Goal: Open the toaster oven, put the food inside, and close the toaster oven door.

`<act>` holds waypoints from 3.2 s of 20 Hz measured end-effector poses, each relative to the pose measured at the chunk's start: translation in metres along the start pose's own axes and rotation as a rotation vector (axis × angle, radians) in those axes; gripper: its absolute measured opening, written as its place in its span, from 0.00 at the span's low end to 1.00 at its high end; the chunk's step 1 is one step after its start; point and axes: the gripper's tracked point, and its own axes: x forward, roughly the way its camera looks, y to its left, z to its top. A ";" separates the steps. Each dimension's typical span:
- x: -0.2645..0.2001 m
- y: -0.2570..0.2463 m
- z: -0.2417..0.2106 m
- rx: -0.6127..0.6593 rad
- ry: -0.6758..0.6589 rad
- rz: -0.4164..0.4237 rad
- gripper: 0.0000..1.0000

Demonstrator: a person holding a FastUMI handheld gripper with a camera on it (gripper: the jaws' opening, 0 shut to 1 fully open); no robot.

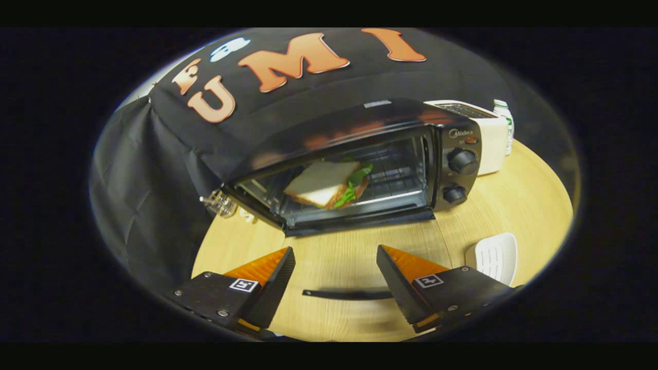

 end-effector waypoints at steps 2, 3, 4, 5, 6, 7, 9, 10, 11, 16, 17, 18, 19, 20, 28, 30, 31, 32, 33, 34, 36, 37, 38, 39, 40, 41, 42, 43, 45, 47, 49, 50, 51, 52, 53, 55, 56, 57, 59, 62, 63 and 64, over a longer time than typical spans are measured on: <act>-0.012 0.002 -0.015 -0.038 0.036 0.005 0.95; -0.021 0.009 -0.019 -0.056 0.058 0.017 0.95; -0.027 0.010 -0.031 -0.074 0.079 0.021 0.95; -0.031 0.007 -0.042 -0.088 0.100 0.016 0.95; -0.033 0.004 -0.055 -0.090 0.130 0.018 0.95; -0.034 0.002 -0.069 -0.090 0.173 0.023 0.94; -0.029 -0.006 -0.096 -0.085 0.228 0.018 0.95; -0.024 -0.007 -0.101 -0.089 0.235 0.018 0.95; -0.018 -0.009 -0.104 -0.102 0.240 0.007 0.95; 0.006 -0.027 -0.123 -0.168 0.333 -0.109 0.95; 0.011 -0.023 -0.121 -0.173 0.330 -0.113 0.95; 0.016 -0.019 -0.118 -0.187 0.324 -0.111 0.95; 0.021 -0.017 -0.116 -0.202 0.321 -0.119 0.95; 0.024 -0.017 -0.120 -0.209 0.343 -0.131 0.95; 0.017 0.004 -0.100 -0.269 0.319 -0.065 0.91; 0.018 0.009 -0.073 -0.270 0.260 -0.069 0.88; 0.020 0.011 -0.058 -0.262 0.231 -0.071 0.88; 0.021 0.013 -0.046 -0.253 0.206 -0.073 0.88; 0.021 0.015 -0.032 -0.244 0.178 -0.072 0.88; 0.020 0.017 -0.015 -0.238 0.146 -0.073 0.88; 0.017 0.019 0.016 -0.226 0.080 -0.076 0.88; 0.017 0.021 0.031 -0.217 0.045 -0.076 0.87; 0.015 0.022 0.042 -0.207 0.028 -0.071 0.88; 0.017 0.022 0.054 -0.194 0.001 -0.069 0.88; 0.014 0.021 0.064 -0.184 -0.027 -0.067 0.88; 0.013 0.021 0.074 -0.184 -0.051 -0.069 0.88; 0.012 0.018 0.086 -0.192 -0.081 -0.072 0.88; 0.011 0.018 0.097 -0.203 -0.110 -0.077 0.88; 0.006 0.017 0.097 -0.201 -0.094 -0.077 0.88; -0.008 0.022 0.104 -0.205 -0.134 -0.061 0.91; -0.028 0.026 0.118 -0.246 -0.203 -0.050 0.90; -0.044 0.029 0.127 -0.267 -0.241 -0.045 0.90; -0.057 0.030 0.138 -0.287 -0.287 -0.045 0.90; -0.068 0.031 0.149 -0.301 -0.339 -0.043 0.91; -0.078 0.031 0.162 -0.312 -0.395 -0.041 0.92; -0.101 0.032 0.187 -0.318 -0.493 -0.041 0.93; -0.114 0.032 0.200 -0.322 -0.541 -0.041 0.93; -0.128 0.033 0.213 -0.327 -0.591 -0.041 0.93; -0.159 0.039 0.239 -0.339 -0.688 -0.029 0.95; -0.198 0.027 0.276 -0.380 -0.801 -0.059 0.96; -0.208 0.020 0.286 -0.383 -0.827 -0.084 0.96; -0.218 0.013 0.295 -0.386 -0.845 -0.111 0.97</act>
